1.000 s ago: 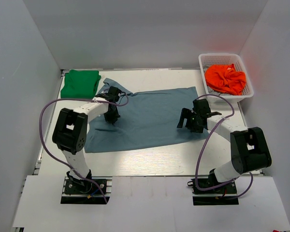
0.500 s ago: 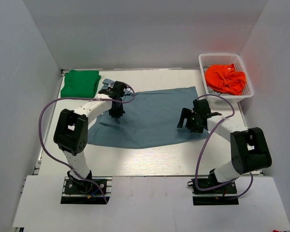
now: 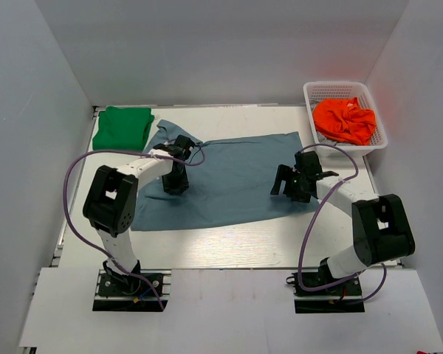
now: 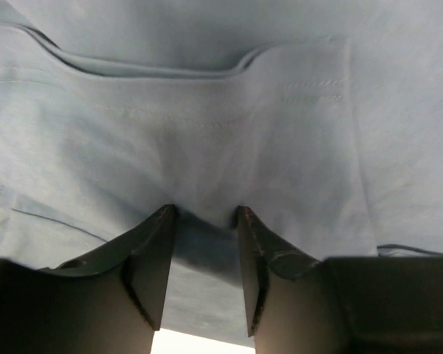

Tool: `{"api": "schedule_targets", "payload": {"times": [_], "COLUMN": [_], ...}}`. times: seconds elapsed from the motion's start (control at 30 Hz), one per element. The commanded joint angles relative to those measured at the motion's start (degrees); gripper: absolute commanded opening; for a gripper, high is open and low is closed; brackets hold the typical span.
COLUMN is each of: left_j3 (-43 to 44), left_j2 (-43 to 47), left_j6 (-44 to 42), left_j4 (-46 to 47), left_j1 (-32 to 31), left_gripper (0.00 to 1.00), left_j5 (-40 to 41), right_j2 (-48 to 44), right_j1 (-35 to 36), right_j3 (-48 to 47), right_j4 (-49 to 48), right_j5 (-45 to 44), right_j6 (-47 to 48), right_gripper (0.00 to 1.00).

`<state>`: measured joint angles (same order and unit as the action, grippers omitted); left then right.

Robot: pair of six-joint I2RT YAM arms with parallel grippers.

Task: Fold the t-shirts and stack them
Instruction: Fold the flattened tshirt in 1/3 of the way

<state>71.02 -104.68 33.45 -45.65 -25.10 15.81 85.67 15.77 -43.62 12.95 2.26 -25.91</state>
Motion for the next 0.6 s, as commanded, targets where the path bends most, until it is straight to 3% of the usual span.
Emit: {"api": "schedule_targets", "payload": {"times": [0.0,0.07,0.13,0.23,0.33,0.57], "left_j3": [-0.3,0.3,0.3,0.3,0.9,0.9], "left_j2": [1.0,0.4,0.4,2.7,4.2,5.4], "left_j6": [0.8,0.8,0.8,2.5,2.5,-0.7], "left_j4": [1.4,0.8,0.1,-2.4,-2.4,3.1], "left_j1": [-0.3,-0.8,-0.8,-0.8,-1.4,-3.0], "left_gripper": [0.43,0.34,0.18,0.06,0.00,0.00], "left_j5": [-1.5,-2.3,-2.3,0.2,0.7,-0.3], "right_j2": [2.8,2.3,2.0,1.6,1.7,1.0], "right_j1": [-0.1,-0.2,-0.3,-0.1,0.0,0.0], "right_j3": [1.3,1.4,1.7,2.0,2.0,2.5], "right_j4": [1.4,1.4,2.1,0.9,0.9,0.6], "right_j5": [-1.1,-1.1,-1.2,-1.1,-1.0,-1.2], "right_j6": [0.7,0.7,0.4,0.2,0.3,0.1], "right_gripper": [0.90,0.90,0.90,0.90,0.90,0.90]}}
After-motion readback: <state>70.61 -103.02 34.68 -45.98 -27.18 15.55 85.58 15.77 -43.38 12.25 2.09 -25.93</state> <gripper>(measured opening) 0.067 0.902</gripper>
